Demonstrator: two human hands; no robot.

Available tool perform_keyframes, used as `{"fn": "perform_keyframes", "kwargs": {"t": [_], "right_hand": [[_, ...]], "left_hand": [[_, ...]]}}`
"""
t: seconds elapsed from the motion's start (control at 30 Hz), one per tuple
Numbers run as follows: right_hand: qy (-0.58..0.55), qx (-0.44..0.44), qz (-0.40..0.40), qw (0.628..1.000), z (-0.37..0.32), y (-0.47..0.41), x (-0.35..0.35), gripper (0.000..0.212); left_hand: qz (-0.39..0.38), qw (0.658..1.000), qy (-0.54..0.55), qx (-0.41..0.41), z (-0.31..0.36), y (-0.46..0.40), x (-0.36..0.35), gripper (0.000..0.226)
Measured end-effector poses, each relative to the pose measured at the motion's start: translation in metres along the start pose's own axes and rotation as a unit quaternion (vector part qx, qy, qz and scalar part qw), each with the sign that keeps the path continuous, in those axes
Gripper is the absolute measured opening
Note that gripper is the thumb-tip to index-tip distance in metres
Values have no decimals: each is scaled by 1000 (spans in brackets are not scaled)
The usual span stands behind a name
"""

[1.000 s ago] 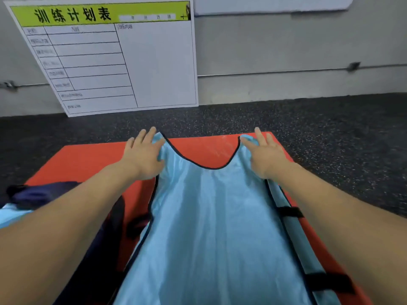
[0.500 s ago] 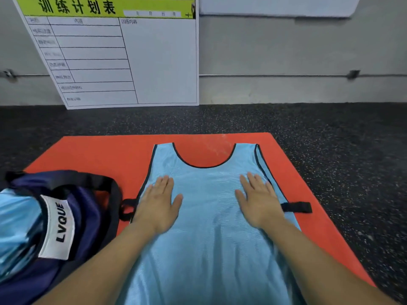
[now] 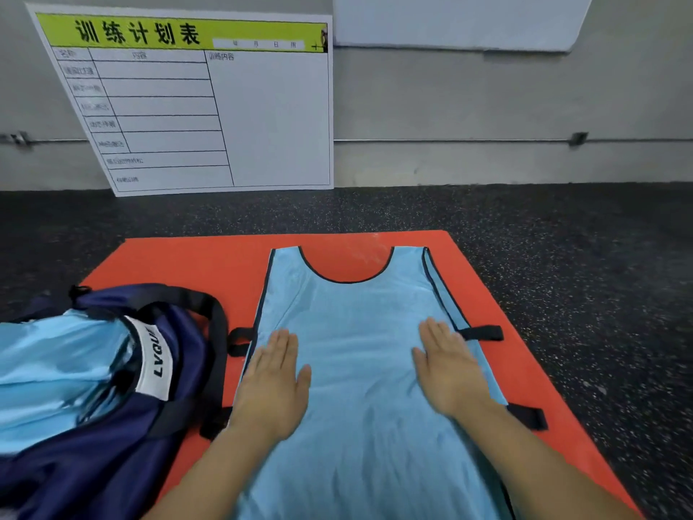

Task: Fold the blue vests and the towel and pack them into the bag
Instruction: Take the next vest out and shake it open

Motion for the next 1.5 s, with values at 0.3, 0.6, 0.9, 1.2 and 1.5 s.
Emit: {"fn": "perform_keyframes", "kwargs": {"t": [0.3, 0.6, 0.9, 1.2, 1.5], "right_hand": [[-44, 132, -27, 990, -88, 97, -32, 70], [-47, 58, -15, 997, -49, 147, -11, 88], [-24, 77, -20, 997, -11, 188, -11, 93], [-29, 39, -14, 999, 44, 215, 19, 91], [-153, -101, 86, 979, 54, 241, 34, 42]], "left_hand": [[16, 997, -17, -70, 49, 74, -2, 61], [22, 999, -24, -30, 2, 135, 3, 71], [30, 998, -11, -55, -2, 178, 3, 75], [5, 994, 16, -105, -23, 214, 20, 89], [1, 993, 25, -113, -27, 240, 27, 92]]}}
Point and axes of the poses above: each hand's wrist, its own y-axis away from the middle knuckle, its own x-axis out of the back of the hand, z = x × y, the point moved 2 cm from there along -y, towards the middle knuckle, and after that the axes turned 7 degrees about -y, right-handed, at the moved point
